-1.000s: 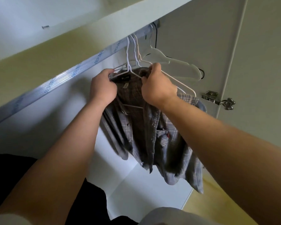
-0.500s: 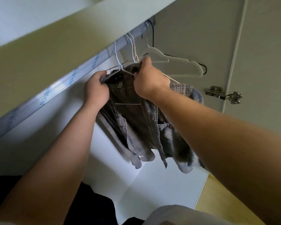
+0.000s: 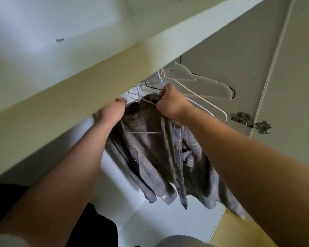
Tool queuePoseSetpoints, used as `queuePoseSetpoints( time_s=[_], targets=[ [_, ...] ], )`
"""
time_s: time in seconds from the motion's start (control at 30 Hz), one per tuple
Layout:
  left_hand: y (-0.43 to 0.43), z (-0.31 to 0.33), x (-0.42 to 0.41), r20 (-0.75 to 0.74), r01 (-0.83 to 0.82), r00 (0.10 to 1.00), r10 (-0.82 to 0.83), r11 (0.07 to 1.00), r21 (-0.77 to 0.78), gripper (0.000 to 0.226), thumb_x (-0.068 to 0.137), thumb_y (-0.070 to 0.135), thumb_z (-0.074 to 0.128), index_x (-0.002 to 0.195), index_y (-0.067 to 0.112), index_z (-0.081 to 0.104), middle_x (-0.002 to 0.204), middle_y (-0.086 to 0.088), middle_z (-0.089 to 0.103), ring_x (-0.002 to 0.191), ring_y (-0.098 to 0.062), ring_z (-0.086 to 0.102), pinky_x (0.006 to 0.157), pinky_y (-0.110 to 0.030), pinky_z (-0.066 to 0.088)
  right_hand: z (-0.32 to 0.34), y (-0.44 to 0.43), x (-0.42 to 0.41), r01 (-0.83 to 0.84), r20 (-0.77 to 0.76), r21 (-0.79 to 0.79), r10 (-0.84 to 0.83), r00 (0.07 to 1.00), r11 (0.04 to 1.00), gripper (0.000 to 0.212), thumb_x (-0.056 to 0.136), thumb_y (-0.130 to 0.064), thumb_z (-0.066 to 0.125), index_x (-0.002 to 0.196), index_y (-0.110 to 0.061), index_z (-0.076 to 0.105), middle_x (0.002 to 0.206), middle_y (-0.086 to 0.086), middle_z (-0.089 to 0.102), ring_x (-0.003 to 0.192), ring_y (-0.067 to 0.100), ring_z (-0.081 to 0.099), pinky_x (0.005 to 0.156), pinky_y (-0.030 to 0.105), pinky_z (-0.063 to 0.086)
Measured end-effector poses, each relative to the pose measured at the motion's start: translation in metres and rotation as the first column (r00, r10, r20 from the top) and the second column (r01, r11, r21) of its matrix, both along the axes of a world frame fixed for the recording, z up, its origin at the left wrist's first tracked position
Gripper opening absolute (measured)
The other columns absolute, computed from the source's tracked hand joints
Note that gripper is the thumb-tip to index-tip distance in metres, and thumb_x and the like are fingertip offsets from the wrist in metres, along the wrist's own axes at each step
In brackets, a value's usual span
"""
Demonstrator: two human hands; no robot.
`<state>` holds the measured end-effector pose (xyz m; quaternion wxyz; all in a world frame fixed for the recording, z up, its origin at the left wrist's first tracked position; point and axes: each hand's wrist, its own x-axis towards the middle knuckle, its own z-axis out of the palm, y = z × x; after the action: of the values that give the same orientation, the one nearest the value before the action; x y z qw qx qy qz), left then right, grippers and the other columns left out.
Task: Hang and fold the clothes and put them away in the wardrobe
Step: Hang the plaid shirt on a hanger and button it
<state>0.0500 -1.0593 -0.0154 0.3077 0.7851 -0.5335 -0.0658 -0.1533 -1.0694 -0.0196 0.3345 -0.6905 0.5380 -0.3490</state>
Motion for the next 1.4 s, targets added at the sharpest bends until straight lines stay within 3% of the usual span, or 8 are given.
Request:
queuePoseSetpoints(
  time_s=[0.13,0.2,0.4,0.63,0.77,0.87,1.23,1.4],
  targets=[
    [0.003,0.004,-0.011,-0.352,0.113,0.931,-0.097,0.993,0.023,0.035,0.102,0.012,0.046,0.070,0.015,0.059,0.060,0.002,0.063,0.062,-0.003,0.059,0.060,-0.012,0.039,0.010,-0.005,0.001,-0.013,0.306,0.158,-0.036,0.951,0.987,0.018,0.083,-0.028,0.078,0.079,-0.014,0.066,0.070,0.004,0.066,0.059,0.018,0.061,0.047,0.019,0.047],
    [0.002,0.004,-0.007,-0.541,0.106,0.839,-0.063,0.993,0.048,0.025,0.102,0.021,0.051,0.085,0.012,0.066,0.082,-0.008,0.064,0.077,-0.017,0.059,0.067,-0.022,0.040,0.011,-0.010,0.002,-0.004,0.325,0.186,-0.057,0.944,0.983,0.027,0.087,-0.030,0.076,0.087,-0.003,0.072,0.071,0.008,0.067,0.060,0.020,0.061,0.054,0.026,0.053],
    [0.007,0.009,0.001,-0.497,0.138,0.868,-0.004,0.963,0.233,0.030,0.102,0.019,0.052,0.073,0.013,0.059,0.045,-0.003,0.061,0.033,-0.013,0.056,0.034,-0.014,0.040,0.015,-0.021,0.009,-0.041,0.200,0.126,0.016,0.980,0.991,0.023,0.086,-0.008,0.074,0.105,0.005,0.073,0.076,0.004,0.064,0.074,0.017,0.059,0.070,0.032,0.056],
    [0.011,0.009,-0.003,-0.438,0.121,0.898,-0.032,0.977,0.176,0.032,0.107,0.013,0.047,0.125,-0.009,0.062,0.079,-0.011,0.071,0.043,-0.009,0.060,0.037,-0.011,0.041,0.016,-0.022,0.011,-0.028,-0.123,-0.184,0.005,0.992,0.983,0.016,0.083,-0.014,0.066,0.092,-0.027,0.066,0.087,-0.002,0.064,0.087,0.022,0.063,0.074,0.028,0.053],
    [0.012,0.007,0.001,-0.348,0.174,0.932,-0.105,0.970,0.172,0.042,0.109,0.028,0.044,0.142,0.004,0.054,0.142,-0.022,0.056,0.123,-0.034,0.060,0.107,-0.035,0.047,0.015,-0.022,0.007,-0.033,-0.196,-0.321,-0.033,0.980,0.946,0.031,0.083,-0.010,0.058,0.110,-0.022,0.067,0.098,0.006,0.066,0.092,0.028,0.062,0.074,0.029,0.048],
    [0.015,0.006,0.003,-0.258,0.219,0.951,-0.173,0.963,0.160,0.044,0.110,0.025,0.041,0.147,0.002,0.047,0.153,-0.017,0.046,0.142,-0.031,0.043,0.120,-0.040,0.029,0.013,-0.024,0.005,-0.032,-0.227,-0.330,-0.047,0.973,0.943,0.028,0.085,-0.011,0.056,0.111,-0.014,0.067,0.104,0.012,0.069,0.095,0.031,0.063,0.076,0.030,0.049],
    [0.015,0.021,-0.017,-0.176,0.192,0.970,-0.168,0.972,0.133,0.043,0.097,-0.014,0.041,0.137,-0.006,0.054,0.140,-0.024,0.054,0.123,-0.031,0.053,0.087,-0.017,0.044,0.009,-0.034,0.004,-0.077,-0.247,-0.206,0.025,0.969,0.976,0.021,0.094,-0.028,0.064,0.096,-0.008,0.072,0.092,0.011,0.072,0.086,0.030,0.066,0.076,0.034,0.055],
    [0.009,0.025,-0.020,-0.138,0.072,0.989,-0.046,0.980,0.188,0.022,0.104,0.003,0.042,0.091,0.004,0.060,0.084,-0.014,0.055,0.097,-0.022,0.048,0.056,-0.016,0.035,0.012,-0.035,0.001,-0.027,-0.233,-0.166,-0.013,0.972,0.986,0.016,0.094,-0.021,0.055,0.102,-0.015,0.067,0.096,0.007,0.069,0.092,0.028,0.064,0.076,0.033,0.053]
  ],
)
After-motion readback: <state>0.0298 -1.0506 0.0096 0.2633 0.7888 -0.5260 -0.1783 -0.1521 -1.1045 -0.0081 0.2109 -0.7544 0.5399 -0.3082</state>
